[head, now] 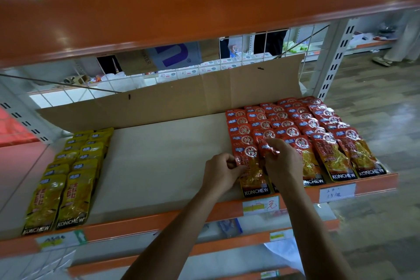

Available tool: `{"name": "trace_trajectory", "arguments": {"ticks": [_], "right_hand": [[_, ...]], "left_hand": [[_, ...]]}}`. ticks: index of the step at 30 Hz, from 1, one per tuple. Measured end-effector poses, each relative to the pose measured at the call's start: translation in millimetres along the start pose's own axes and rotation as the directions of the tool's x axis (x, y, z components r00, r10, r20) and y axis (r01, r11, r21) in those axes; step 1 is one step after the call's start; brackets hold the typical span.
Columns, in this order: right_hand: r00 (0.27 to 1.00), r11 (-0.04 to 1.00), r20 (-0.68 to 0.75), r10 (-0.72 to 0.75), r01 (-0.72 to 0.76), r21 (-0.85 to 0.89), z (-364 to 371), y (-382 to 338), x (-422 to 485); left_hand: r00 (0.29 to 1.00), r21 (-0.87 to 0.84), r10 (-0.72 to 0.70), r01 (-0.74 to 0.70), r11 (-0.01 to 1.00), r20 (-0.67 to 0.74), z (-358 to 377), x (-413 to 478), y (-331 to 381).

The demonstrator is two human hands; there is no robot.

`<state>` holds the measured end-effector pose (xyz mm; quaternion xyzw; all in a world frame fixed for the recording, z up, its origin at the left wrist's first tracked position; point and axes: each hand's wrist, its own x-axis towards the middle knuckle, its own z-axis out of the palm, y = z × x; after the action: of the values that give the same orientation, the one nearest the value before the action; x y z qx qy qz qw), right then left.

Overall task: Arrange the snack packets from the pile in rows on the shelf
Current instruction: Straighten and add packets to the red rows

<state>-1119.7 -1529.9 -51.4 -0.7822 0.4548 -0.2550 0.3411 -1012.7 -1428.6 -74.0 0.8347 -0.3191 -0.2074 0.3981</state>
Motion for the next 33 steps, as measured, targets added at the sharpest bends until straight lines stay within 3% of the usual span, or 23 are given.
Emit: {"name": "trace_trajectory", "arguments": {"ticks": [11, 19, 24, 33], "right_hand": [[0.998, 0.996, -0.013, -0.057, 0.056, -0.065, 7, -5, -4], [0.977, 0.973, 0.054, -0.208, 0.212, -0.091, 40, -30, -20], [0.925, 0.934, 0.173, -0.338, 0.353, -0.064, 78, -65, -45], [0.808, 0.844, 0.275, -0.522, 0.536, 0.027, 171, -147, -113]], "left_hand": [[0.999, 0.127, -0.041, 0.045, 0.991, -0.033, 3, -1, 7], [0.978, 0.201, 0.039, 0.004, 0.98, -0.207, -31, -12, -11], [0.946, 0.276, 0.136, -0.052, 0.96, -0.294, -69, -22, -38], [0.846, 0.409, 0.216, 0.003, 0.912, -0.487, -174, -61, -123]]}}
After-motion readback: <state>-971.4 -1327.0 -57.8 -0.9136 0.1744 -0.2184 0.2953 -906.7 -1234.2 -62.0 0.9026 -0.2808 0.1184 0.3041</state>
